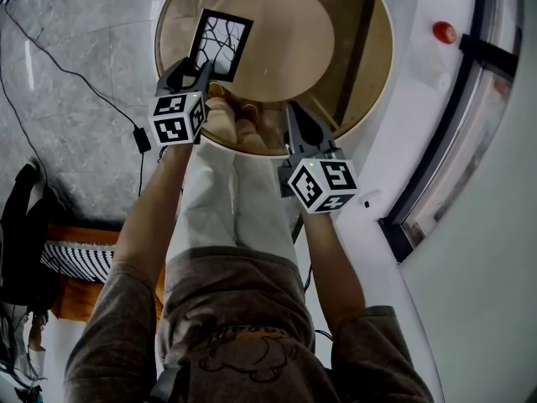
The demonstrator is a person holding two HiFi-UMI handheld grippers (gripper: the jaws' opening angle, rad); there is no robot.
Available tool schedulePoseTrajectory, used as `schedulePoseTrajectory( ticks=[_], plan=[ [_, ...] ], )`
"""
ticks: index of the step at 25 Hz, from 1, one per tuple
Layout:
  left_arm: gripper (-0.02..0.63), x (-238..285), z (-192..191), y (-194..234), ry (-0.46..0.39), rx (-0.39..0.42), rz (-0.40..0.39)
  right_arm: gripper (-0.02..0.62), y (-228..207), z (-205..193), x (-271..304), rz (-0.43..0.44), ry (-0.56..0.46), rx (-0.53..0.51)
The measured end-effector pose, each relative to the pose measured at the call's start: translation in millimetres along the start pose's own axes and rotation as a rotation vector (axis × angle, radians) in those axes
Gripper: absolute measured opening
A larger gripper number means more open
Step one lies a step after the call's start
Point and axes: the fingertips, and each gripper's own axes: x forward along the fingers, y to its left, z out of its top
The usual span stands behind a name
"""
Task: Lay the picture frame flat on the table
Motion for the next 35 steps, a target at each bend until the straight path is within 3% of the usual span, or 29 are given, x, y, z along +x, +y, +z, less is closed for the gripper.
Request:
schedulePoseTrajectory(
  ticks=[11,15,25,35],
  plan=[
    [0.211,5,-7,6,0.020,0.011,0.049,0.021,0,-4,3,0.006,0.019,-0.001],
    [0.174,5,-10,10,0.022,0.014,0.069,0.021,-1,-5,5,0.008,0.025,0.001],
    [0.155,-2,-3,8,0.007,0.023,0.071,0.021,-2,-3,2,0.008,0.025,-0.001],
    [0.033,-66,43,-19,-0.016,0.033,0.059,0.020,24,30,-33,0.009,0.012,0.003]
  ],
)
